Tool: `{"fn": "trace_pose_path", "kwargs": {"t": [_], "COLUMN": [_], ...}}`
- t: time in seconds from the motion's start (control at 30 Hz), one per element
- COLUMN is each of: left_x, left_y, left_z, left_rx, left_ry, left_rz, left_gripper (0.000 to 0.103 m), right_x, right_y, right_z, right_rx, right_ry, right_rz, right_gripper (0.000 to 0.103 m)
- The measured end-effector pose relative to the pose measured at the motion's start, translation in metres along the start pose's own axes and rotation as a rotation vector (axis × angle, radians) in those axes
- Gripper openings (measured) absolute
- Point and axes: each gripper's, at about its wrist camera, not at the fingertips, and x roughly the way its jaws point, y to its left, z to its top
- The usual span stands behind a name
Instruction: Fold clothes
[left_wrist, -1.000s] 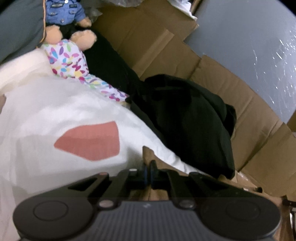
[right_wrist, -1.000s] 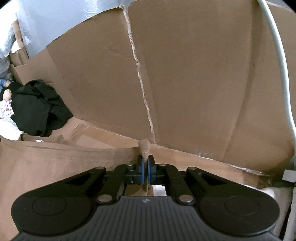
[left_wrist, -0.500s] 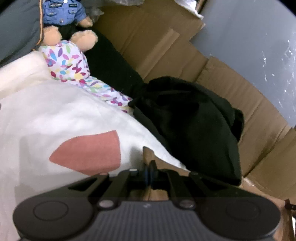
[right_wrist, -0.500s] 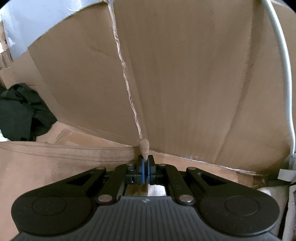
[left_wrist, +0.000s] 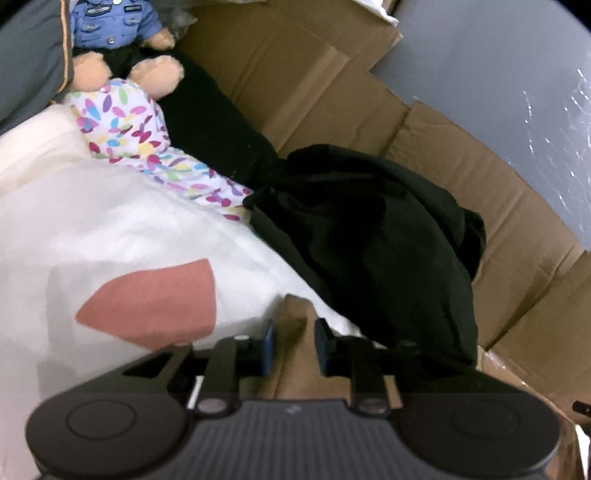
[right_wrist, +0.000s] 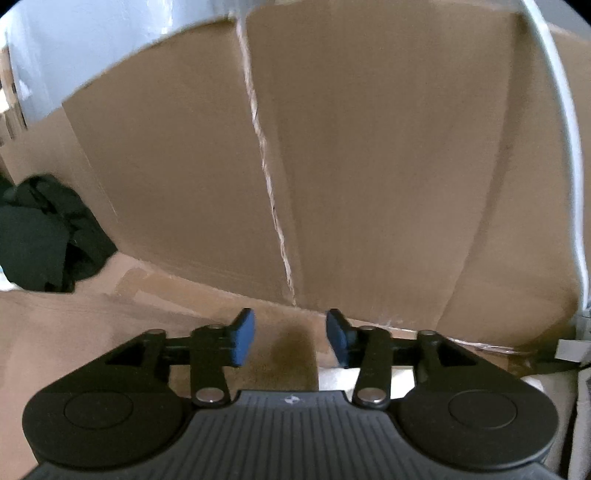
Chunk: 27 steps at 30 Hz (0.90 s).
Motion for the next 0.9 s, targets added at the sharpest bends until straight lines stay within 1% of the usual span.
{"fn": "trace_pose_path", "kwargs": {"t": [0.07, 0.17, 0.3, 0.43, 0.5, 0.67, 0.77, 0.83, 0.9], "left_x": [-0.009, -0.028, -0.051, -0.075, -0.084, -0.115, -0.134, -0.145, -0.157], "left_y": [0.0, -0.001, -0.012, -0.025, -0.032, -0.044, -0.048, -0.049, -0.047], "left_z": [-0.001, -0.006, -0.01, -0.01, -0.011, -0.018, -0.025, -0.029, -0.034], "left_rx": [-0.008, -0.041, -0.029, -0.023, -0.006, 0.051, 0.09, 0.117, 0.129], "left_ry": [0.002, -0.003, 0.018, 0.03, 0.041, 0.062, 0.079, 0.096, 0.103], "left_rz": [0.006, 0.007, 0.023, 0.023, 0.02, 0.0, -0.014, -0.016, -0.01], "left_gripper": [0.032, 0.036, 0.036, 0.036, 0.036, 0.037, 0.037, 0.037, 0.037], "right_x": [-0.008, -0.022, -0.043, -0.069, -0.084, -0.118, -0.135, -0.148, -0.159], "right_y": [0.002, 0.008, 0.015, 0.024, 0.026, 0.025, 0.021, 0.021, 0.021], "right_z": [0.0, -0.003, -0.009, -0.01, -0.008, -0.008, -0.014, -0.02, -0.025], "right_rx": [-0.011, -0.033, -0.05, -0.081, -0.081, -0.081, -0.062, -0.081, -0.098], "right_ry": [0.017, 0.024, 0.04, 0.044, 0.037, 0.032, 0.052, 0.069, 0.066], "right_rz": [0.016, 0.035, 0.046, 0.053, 0.057, 0.067, 0.081, 0.078, 0.076], "right_gripper": [0.05, 0.051, 0.052, 0.053, 0.059, 0.06, 0.06, 0.06, 0.06]}}
